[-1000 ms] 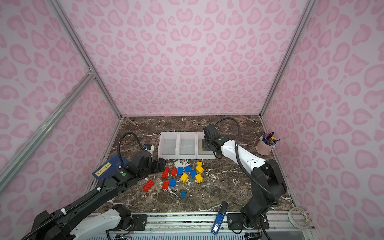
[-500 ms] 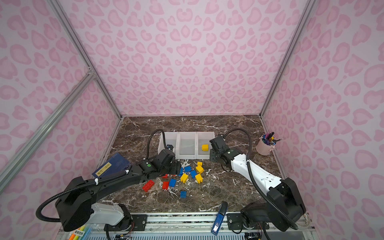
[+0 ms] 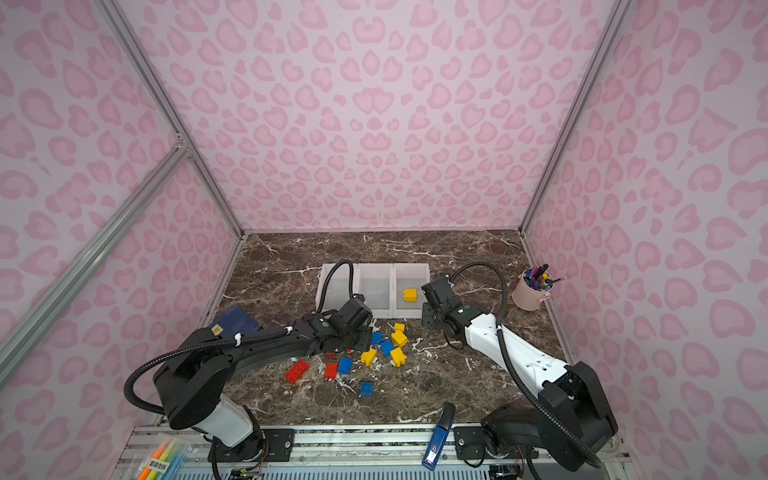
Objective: Sort the legos into containers by color
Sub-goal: 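Grasp a blue brick with the left gripper while the right gripper withdraws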
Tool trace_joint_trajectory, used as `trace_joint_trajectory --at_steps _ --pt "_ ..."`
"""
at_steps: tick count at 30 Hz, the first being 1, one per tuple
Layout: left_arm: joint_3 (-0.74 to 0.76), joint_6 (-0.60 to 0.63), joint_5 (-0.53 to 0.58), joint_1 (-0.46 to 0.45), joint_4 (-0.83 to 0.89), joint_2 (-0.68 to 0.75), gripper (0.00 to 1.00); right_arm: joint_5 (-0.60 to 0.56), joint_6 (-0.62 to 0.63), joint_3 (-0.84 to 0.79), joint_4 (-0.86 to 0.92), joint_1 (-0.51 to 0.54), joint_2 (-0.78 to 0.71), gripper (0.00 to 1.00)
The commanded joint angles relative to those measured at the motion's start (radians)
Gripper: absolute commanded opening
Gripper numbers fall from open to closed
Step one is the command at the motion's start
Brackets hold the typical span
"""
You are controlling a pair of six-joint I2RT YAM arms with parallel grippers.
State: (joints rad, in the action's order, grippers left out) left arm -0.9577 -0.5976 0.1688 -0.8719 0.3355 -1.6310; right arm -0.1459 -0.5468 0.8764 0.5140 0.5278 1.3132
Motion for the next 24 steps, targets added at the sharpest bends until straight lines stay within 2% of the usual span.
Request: trace_joint_trajectory --at_steps 1,12,19,20,24 --pt "-0.015 -0.012 0.039 -0.009 0.040 -0.020 0.58 -0.006 -0.019 -0.020 -0.015 0.000 -0.006 0.62" --pt "-0.035 -0.030 0.063 -0.012 0.044 -0.073 0.49 -0.010 -0.030 -0.057 -0.032 0.001 -0.016 0.62" --pt "-0.030 -0.031 0.083 -0.012 0.039 -0.073 0.38 -0.011 -0.032 -0.061 -0.035 0.001 -0.016 0.61" --pt "-0.030 -0.030 0.081 -0.012 0.039 -0.072 0.33 -0.012 -0.033 -0.062 -0.034 0.001 -0.017 0.61" --pt "-0.032 -0.022 0.078 -0.014 0.034 -0.056 0.31 -0.019 -0.033 -0.060 -0.025 0.001 -0.020 0.61"
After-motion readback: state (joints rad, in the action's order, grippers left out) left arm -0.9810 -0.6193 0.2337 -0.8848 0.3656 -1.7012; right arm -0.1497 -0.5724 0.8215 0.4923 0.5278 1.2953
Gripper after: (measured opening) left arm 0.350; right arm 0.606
